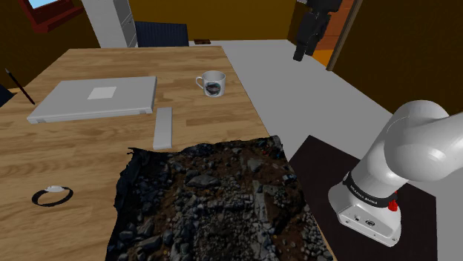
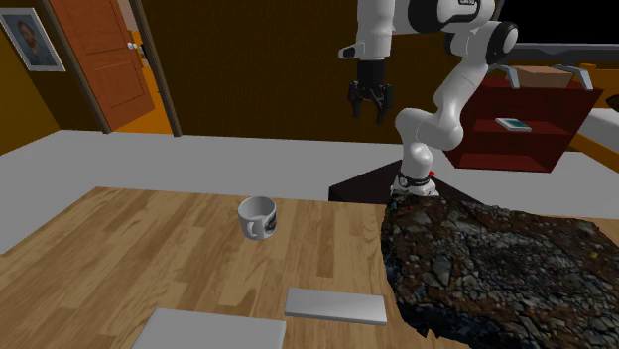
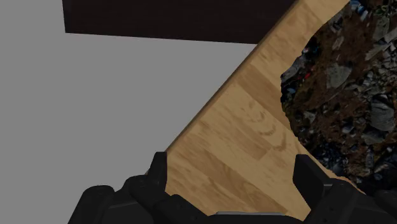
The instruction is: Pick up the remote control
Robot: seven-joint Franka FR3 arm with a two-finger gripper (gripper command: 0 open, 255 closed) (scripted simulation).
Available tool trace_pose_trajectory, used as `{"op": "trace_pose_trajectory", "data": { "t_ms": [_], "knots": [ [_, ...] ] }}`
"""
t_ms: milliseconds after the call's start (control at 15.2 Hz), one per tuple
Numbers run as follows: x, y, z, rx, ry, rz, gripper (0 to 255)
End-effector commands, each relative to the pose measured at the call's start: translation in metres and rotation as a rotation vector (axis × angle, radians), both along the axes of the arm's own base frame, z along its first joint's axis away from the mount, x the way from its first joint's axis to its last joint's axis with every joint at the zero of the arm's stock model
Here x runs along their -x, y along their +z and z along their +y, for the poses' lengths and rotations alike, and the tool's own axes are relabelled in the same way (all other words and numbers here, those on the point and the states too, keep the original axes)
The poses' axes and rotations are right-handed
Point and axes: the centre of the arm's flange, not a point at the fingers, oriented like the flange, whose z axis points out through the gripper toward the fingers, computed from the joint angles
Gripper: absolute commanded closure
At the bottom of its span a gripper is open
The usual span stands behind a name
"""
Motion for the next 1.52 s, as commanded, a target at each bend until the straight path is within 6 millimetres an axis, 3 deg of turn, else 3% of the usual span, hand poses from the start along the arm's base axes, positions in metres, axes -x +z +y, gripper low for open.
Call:
{"op": "trace_pose_trajectory", "data": {
  "t_ms": [0,726,1452],
  "knots": [
    [0.000,0.000,0.000,0.000,0.000,0.000,0],
    [-0.080,-0.060,0.110,0.026,-0.151,0.018,0],
    [-0.174,-0.123,0.206,0.052,-0.303,0.037,0]
  ]
}}
